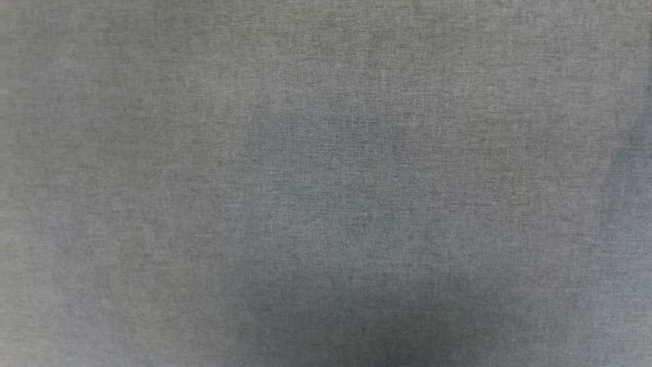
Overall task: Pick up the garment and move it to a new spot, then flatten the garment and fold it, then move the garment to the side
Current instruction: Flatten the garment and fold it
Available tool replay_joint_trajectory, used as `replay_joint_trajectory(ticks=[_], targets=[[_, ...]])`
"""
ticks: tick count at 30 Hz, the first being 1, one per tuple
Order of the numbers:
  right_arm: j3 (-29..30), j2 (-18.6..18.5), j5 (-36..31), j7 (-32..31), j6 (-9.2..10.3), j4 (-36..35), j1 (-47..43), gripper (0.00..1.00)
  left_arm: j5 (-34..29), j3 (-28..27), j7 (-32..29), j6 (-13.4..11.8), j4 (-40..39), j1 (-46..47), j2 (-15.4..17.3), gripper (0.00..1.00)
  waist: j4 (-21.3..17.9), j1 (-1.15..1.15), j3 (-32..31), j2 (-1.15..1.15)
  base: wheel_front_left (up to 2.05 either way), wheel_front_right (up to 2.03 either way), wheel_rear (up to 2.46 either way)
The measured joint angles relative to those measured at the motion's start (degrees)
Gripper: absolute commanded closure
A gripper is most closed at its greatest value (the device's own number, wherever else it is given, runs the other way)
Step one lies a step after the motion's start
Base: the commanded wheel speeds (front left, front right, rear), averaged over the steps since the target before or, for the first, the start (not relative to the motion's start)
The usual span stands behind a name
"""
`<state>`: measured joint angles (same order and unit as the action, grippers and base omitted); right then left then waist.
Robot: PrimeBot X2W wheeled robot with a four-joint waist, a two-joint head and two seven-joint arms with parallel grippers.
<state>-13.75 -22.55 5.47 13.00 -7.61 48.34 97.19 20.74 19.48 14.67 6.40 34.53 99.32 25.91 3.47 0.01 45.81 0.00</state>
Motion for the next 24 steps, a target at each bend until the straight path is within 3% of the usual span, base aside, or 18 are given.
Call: replay_joint_trajectory(ticks=[13,17,24], targets=[[-4.92,-1.66,4.6,1.42,0.0,1.4,-22.05,1.0,1.18,-0.91,-0.01,0.77,-4.5,-34.76,-8.03,1.0,1.77,-0.01,-8.07,0.0,0.0,0.0,0.0],[-7.5,-1.87,8.29,1.47,0.01,-0.53,-33.99,1.0,3.57,1.18,-0.01,0.92,-4.34,-46.92,-8.75,1.0,2.52,-0.02,-13.74,0.0,0.0,0.0,0.0],[-11.14,-1.83,14.25,1.48,0.01,-2.25,-44.3,1.0,6.55,3.58,-0.01,0.92,-3.66,-58.33,-7.73,1.0,3.5,-0.02,-20.66,0.0,0.0,0.0,0.0]])
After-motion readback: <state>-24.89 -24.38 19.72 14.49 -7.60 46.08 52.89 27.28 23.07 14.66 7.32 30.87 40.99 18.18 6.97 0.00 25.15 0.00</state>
